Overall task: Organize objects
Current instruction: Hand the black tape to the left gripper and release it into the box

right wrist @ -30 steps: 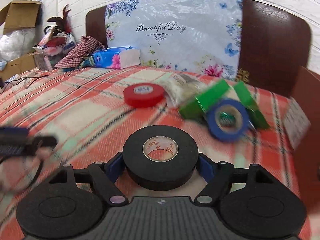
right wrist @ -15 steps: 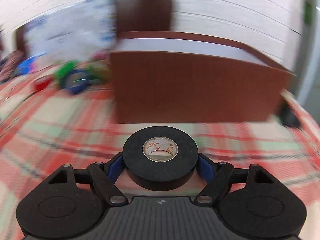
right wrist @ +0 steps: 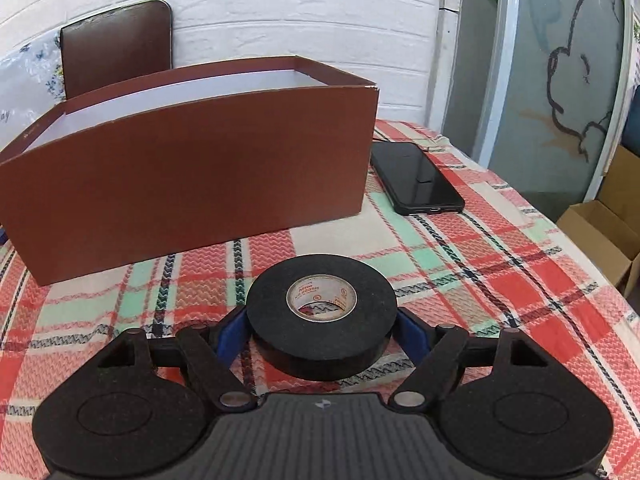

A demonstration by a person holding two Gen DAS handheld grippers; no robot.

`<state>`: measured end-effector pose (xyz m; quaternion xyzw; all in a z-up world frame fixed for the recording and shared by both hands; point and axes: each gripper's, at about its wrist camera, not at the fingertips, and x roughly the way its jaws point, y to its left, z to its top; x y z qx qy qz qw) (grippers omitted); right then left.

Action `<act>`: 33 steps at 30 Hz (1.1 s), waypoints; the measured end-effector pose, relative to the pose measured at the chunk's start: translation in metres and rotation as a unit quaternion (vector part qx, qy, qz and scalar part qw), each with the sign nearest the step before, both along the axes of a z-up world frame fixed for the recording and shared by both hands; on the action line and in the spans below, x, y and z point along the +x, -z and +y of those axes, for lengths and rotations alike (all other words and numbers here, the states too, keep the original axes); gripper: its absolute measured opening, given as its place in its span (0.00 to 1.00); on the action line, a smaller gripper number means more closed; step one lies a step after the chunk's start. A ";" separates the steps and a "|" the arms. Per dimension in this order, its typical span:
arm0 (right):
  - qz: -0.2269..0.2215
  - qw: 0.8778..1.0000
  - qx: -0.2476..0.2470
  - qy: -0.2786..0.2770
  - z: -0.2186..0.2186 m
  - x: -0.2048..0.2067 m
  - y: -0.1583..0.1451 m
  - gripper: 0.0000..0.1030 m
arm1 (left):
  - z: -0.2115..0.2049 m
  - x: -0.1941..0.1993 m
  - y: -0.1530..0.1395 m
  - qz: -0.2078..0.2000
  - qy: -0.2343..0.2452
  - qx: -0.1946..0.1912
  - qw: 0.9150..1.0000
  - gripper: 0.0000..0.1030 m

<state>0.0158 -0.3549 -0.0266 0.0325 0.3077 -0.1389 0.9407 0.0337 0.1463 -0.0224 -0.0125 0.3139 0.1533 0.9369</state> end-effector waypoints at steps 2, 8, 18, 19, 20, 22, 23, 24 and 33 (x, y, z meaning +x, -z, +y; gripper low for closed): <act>-0.006 0.999 0.022 -0.023 -0.004 -0.002 -0.002 0.75 | -0.015 -0.006 -0.004 0.008 0.035 -0.031 0.999 0.92; -0.007 0.988 0.022 -0.152 0.015 -0.003 -0.007 0.75 | -0.124 -0.027 -0.017 0.033 0.239 -0.047 0.969 0.84; 0.001 0.987 0.017 -0.159 0.023 -0.017 -0.008 0.77 | -0.307 0.021 -0.040 0.127 0.420 -0.130 0.889 0.74; -0.001 0.987 0.022 -0.156 0.021 -0.021 -0.008 0.77 | -0.320 0.024 -0.041 0.133 0.425 -0.133 0.886 0.73; -0.003 0.988 0.027 -0.153 0.018 -0.023 -0.007 0.77 | -0.332 0.027 -0.042 0.138 0.430 -0.136 0.882 0.73; -0.006 0.988 0.031 -0.151 0.015 -0.027 -0.007 0.77 | -0.352 0.032 -0.044 0.146 0.438 -0.141 0.876 0.71; -0.008 0.988 0.030 -0.150 0.015 -0.028 -0.007 0.77 | -0.361 0.035 -0.045 0.147 0.440 -0.142 0.875 0.71; -0.009 0.988 0.029 -0.149 0.016 -0.029 -0.006 0.77 | -0.371 0.037 -0.045 0.146 0.443 -0.138 0.874 0.70; -0.008 0.988 0.030 -0.149 0.015 -0.016 -0.001 0.83 | -0.415 0.046 -0.023 0.151 0.394 -0.080 0.903 0.45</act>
